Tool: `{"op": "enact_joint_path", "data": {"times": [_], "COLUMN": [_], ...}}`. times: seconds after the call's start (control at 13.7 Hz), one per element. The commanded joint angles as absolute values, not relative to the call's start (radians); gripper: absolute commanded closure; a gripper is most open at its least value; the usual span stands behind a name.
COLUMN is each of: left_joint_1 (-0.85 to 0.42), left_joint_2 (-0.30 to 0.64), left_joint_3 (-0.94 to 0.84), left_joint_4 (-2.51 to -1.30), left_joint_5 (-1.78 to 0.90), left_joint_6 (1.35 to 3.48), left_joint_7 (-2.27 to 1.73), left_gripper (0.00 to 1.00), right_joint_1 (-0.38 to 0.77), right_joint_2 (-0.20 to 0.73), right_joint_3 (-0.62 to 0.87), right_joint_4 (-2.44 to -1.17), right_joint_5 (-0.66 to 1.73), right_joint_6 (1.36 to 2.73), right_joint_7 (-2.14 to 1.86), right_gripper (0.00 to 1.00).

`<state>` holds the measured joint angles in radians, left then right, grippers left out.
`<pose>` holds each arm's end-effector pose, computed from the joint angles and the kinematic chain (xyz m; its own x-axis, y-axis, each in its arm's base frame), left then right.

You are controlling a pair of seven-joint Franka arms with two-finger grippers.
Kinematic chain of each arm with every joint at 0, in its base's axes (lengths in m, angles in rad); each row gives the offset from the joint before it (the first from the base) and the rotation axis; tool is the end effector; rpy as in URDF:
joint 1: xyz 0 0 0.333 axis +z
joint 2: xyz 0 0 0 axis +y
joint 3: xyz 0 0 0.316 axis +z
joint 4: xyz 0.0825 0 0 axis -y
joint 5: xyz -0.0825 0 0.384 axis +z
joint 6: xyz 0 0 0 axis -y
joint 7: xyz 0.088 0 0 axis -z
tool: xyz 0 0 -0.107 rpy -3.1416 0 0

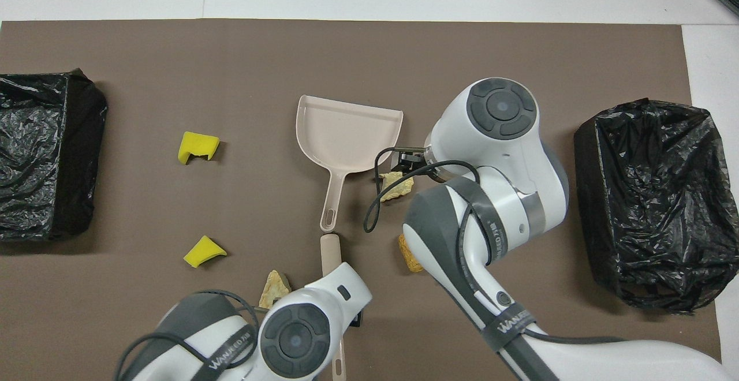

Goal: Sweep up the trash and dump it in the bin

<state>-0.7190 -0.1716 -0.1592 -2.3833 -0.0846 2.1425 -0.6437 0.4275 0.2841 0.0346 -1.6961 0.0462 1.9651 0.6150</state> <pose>0.2940 -0.3603 0.3812 0.9801 -0.1809 -0.0816 -0.1823 -0.9832 -0.0104 0.5717 0.2861 0.4279 0.9844 -0.1706 -0.0427 -0.1720 -0.9845 -0.0336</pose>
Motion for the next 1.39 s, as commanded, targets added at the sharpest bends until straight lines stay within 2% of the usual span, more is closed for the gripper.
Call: {"op": "enact_joint_path", "data": {"times": [0.0,0.15,0.22,0.29,0.37,0.44,0.59,0.66,0.73,1.1,1.17,1.24,1.32], "left_joint_1": [-0.831,-0.880,-0.881,-0.881,-0.879,-0.868,-0.833,-0.818,-0.818,-0.816,-0.816,-0.815,-0.815], "left_joint_2": [-0.207,-0.209,-0.210,-0.209,-0.207,-0.204,-0.202,-0.198,-0.198,-0.227,-0.227,-0.227,-0.227], "left_joint_3": [-0.138,-0.138,-0.138,-0.138,-0.137,-0.135,-0.130,-0.132,-0.132,-0.129,-0.130,-0.130,-0.129], "left_joint_4": [-2.505,-2.557,-2.557,-2.557,-2.554,-2.546,-2.530,-2.517,-2.516,-2.513,-2.511,-2.511,-2.511], "left_joint_5": [-0.121,-0.121,-0.121,-0.121,-0.121,-0.121,-0.121,-0.121,-0.121,-0.112,-0.112,-0.112,-0.112], "left_joint_6": [2.259,2.319,2.316,2.315,2.309,2.289,2.273,2.273,2.275,2.185,2.181,2.189,2.192], "left_joint_7": [-0.716,-0.752,-0.752,-0.752,-0.749,-0.735,-0.730,-0.730,-0.730,-0.733,-0.733,-0.732,-0.732], "left_gripper": [0.00,0.00,0.17,0.63,0.87,1.00,1.00,0.96,1.00,1.00,0.87,0.63,0.51], "right_joint_1": [0.478,0.505,0.506,0.505,0.503,0.500,0.492,0.489,0.486,0.489,0.486,0.483,0.474], "right_joint_2": [0.354,0.370,0.368,0.370,0.368,0.368,0.367,0.365,0.361,0.347,0.347,0.347,0.344], "right_joint_3": [0.032,0.032,0.032,0.032,0.031,0.029,0.031,0.031,0.031,0.031,0.031,0.031,0.032], "right_joint_4": [-1.626,-1.626,-1.628,-1.632,-1.632,-1.628,-1.623,-1.623,-1.623,-1.644,-1.646,-1.649,-1.663], "right_joint_5": [0.058,0.046,0.045,0.043,0.041,0.035,0.017,0.017,0.017,0.038,0.038,0.038,0.040], "right_joint_6": [1.965,1.983,2.021,2.023,2.016,2.005,1.994,1.994,1.994,2.000,2.005,2.005,2.011], "right_joint_7": [0.725,0.750,0.749,0.743,0.738,0.738,0.733,0.718,0.695,0.693,0.692,0.686,0.681], "right_gripper": [0.00,0.00,0.00,0.00,0.00,0.00,0.00,0.00,0.00,0.00,0.00,0.00,0.00]}}
